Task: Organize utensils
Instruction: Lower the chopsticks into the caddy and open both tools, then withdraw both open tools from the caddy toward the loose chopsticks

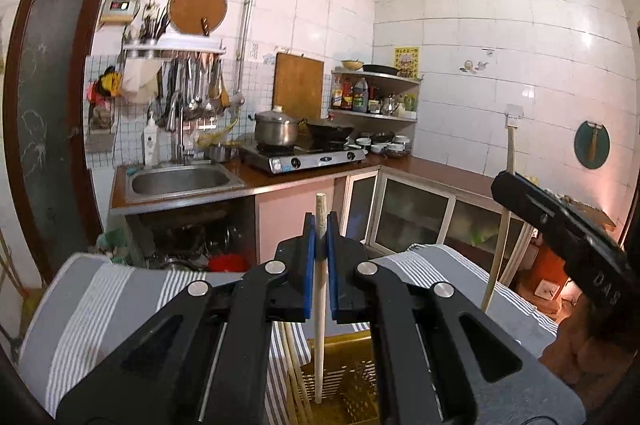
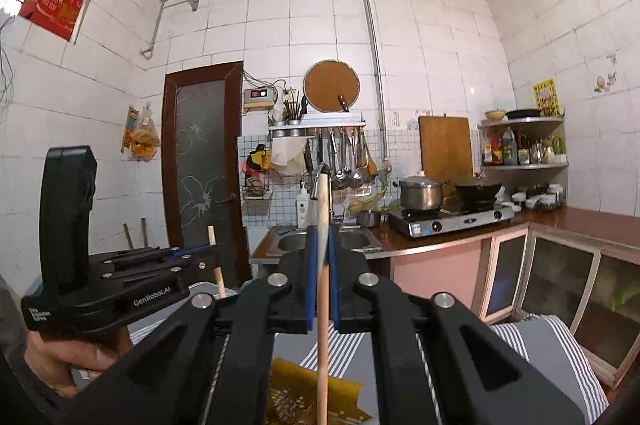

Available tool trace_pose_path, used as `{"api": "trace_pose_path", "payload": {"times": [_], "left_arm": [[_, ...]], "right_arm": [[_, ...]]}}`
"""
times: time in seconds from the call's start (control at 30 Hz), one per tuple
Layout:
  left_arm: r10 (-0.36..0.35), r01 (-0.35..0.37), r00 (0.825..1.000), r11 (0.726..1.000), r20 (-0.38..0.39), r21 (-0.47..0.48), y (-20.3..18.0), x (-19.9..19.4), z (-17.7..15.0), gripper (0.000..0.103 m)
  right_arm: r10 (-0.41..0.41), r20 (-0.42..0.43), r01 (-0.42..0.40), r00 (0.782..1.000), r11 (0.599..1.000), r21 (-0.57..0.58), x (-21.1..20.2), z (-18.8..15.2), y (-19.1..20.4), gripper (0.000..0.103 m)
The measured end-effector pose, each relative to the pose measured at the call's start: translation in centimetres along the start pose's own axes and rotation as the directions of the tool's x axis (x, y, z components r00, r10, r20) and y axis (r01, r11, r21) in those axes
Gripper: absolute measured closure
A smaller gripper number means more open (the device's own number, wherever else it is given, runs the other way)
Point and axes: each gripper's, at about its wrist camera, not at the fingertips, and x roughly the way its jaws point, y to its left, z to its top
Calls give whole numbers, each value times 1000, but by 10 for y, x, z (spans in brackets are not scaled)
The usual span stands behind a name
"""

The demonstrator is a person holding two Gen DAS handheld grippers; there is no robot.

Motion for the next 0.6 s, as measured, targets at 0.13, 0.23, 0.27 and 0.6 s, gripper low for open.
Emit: {"api": "trace_pose_path", "payload": {"times": [0.13,0.23,0.27,0.6], "left_arm": [[9,-9,1000,1000,-14,-17,6,10,-12,99],[34,-35,999,999,-23,-15,9,14,-22,96],[44,-45,998,999,-33,-22,12,16,-24,85],[113,-116,991,992,-66,-44,43,-28,-38,67]], "right_arm": [[-16,-30,15,999,1000,-26,13,-18,6,97],[-29,-76,26,997,999,-38,21,-32,7,97],[-31,-97,27,995,999,-36,24,-36,6,97],[-136,-137,133,981,991,-32,-32,-27,-36,66]]}}
